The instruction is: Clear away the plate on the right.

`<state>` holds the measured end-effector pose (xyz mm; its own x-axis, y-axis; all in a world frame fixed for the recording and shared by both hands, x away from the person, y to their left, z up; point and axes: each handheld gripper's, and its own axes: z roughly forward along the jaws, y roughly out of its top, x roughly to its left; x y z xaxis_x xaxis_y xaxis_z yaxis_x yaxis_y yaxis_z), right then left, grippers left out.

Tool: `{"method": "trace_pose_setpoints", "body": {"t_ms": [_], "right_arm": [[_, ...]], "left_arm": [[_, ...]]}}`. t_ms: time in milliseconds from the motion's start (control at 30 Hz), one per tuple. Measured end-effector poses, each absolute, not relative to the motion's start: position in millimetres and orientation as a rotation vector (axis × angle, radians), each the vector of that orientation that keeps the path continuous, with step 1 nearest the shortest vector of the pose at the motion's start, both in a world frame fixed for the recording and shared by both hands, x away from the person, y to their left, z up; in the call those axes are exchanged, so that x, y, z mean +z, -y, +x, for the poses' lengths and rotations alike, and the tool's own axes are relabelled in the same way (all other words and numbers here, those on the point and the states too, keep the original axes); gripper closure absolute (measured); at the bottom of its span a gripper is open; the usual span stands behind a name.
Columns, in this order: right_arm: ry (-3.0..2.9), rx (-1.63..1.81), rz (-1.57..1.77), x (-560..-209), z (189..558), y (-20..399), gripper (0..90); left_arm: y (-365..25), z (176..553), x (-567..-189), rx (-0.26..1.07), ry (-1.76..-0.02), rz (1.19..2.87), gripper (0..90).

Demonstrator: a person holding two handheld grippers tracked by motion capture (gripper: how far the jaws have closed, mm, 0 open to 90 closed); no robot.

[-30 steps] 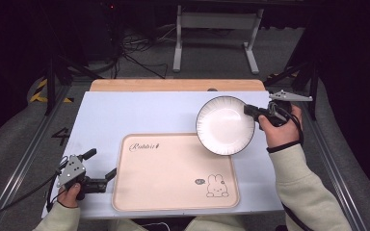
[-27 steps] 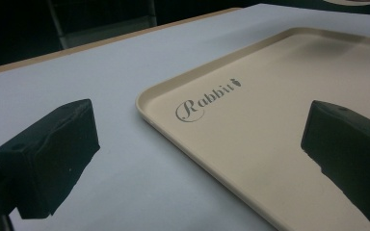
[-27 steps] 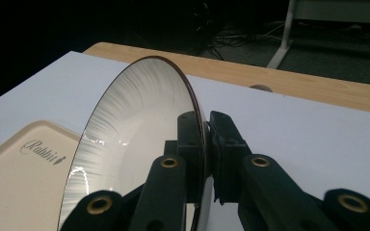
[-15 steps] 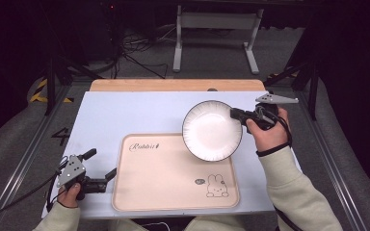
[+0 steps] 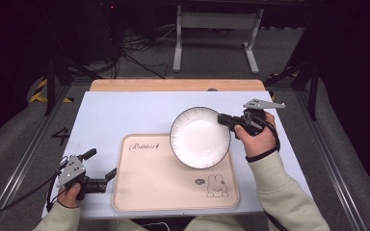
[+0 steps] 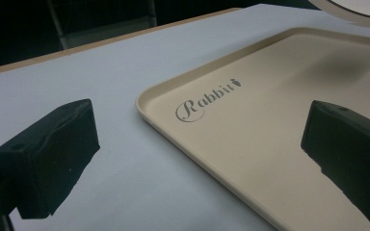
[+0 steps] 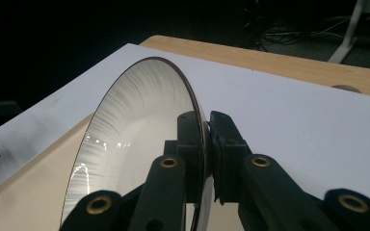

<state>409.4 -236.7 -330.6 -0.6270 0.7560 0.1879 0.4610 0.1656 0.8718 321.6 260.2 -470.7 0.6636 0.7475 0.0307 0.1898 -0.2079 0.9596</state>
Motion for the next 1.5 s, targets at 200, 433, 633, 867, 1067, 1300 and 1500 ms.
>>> {"method": "trace_pose_setpoints", "body": {"t_ms": [200,433,633,867,1067,1300,1500], "right_arm": [[-2.181,1.466,1.166,-337,408,226,84.2],[-2.221,1.49,1.148,-344,405,210,84.2],[-2.27,1.484,1.133,-352,403,197,84.1],[-2.319,1.468,1.12,-361,400,185,84.1],[-2.348,1.454,1.113,-366,399,179,84.1],[-2.383,1.445,1.108,-372,398,172,84.1],[-2.41,1.431,1.114,-376,398,169,84.1]], "left_arm": [[-260,322,-471,0.613,-0.755,1.744,0.3],[-260,322,-471,0.613,-0.755,1.744,0.2],[-260,322,-471,0.615,-0.751,1.746,0.2],[-260,322,-471,0.615,-0.751,1.746,0.3],[-260,322,-471,0.616,-0.75,1.746,0.2],[-260,322,-471,0.616,-0.75,1.747,0.2],[-260,321,-471,0.612,-0.754,1.744,0.2]]}}
